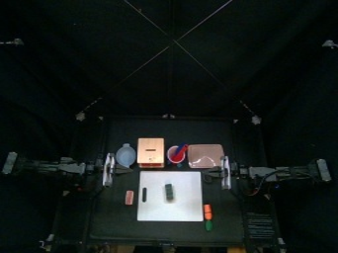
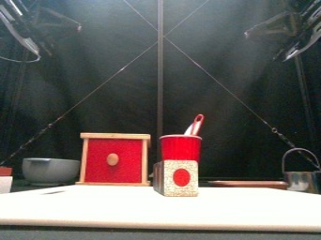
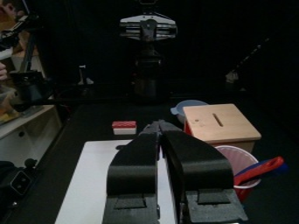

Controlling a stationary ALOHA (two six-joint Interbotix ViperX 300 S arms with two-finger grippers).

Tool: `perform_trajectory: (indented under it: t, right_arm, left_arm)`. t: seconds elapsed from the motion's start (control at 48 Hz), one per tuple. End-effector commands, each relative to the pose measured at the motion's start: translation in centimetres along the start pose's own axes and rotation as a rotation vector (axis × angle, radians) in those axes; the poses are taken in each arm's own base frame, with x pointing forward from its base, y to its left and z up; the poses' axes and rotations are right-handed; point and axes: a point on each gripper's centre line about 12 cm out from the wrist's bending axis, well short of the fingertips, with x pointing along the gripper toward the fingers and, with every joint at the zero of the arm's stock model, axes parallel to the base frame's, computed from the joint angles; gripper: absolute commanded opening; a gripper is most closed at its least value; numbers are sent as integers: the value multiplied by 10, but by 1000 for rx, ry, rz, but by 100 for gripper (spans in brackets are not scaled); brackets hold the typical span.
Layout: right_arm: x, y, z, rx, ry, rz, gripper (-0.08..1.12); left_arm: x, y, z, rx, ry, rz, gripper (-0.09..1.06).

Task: Cut the sushi into 4 pieces with the knife
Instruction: Pick up the knife at its handle with right hand

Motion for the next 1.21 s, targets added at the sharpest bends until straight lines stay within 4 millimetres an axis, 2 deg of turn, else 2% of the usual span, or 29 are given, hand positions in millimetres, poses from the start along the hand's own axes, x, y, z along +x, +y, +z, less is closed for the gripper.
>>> perform_trajectory:
  t: [0.021, 0.229, 0.458, 0.562, 0.667, 0.812, 0.938, 1.208]
  right_arm:
    - [8, -3, 7, 23, -6, -17, 1]
    - [38, -34, 17, 173, 54, -168, 5]
    - [83, -93, 21, 320, 354, -354, 9]
    - [92, -120, 22, 383, 484, -416, 20]
    - [99, -142, 18, 433, 607, -456, 41]
    - [111, -158, 11, 477, 733, -463, 69]
    - [118, -172, 5, 513, 822, -470, 84]
    - [135, -179, -12, 594, 932, -441, 84]
  left_arm:
    - [9, 1, 0, 2, -5, 4, -7]
    - [24, 0, -11, 3, 31, -1, -3]
    - [38, 0, -18, 2, 26, 1, -2]
    - [39, 0, -21, -1, 29, 1, -2]
    - [38, 0, -24, -4, 37, 0, -2]
    - [37, 1, -27, -18, 46, 8, -2]
    - [36, 2, -29, -34, 52, 17, -2]
    - [34, 3, -32, -41, 60, 25, -2]
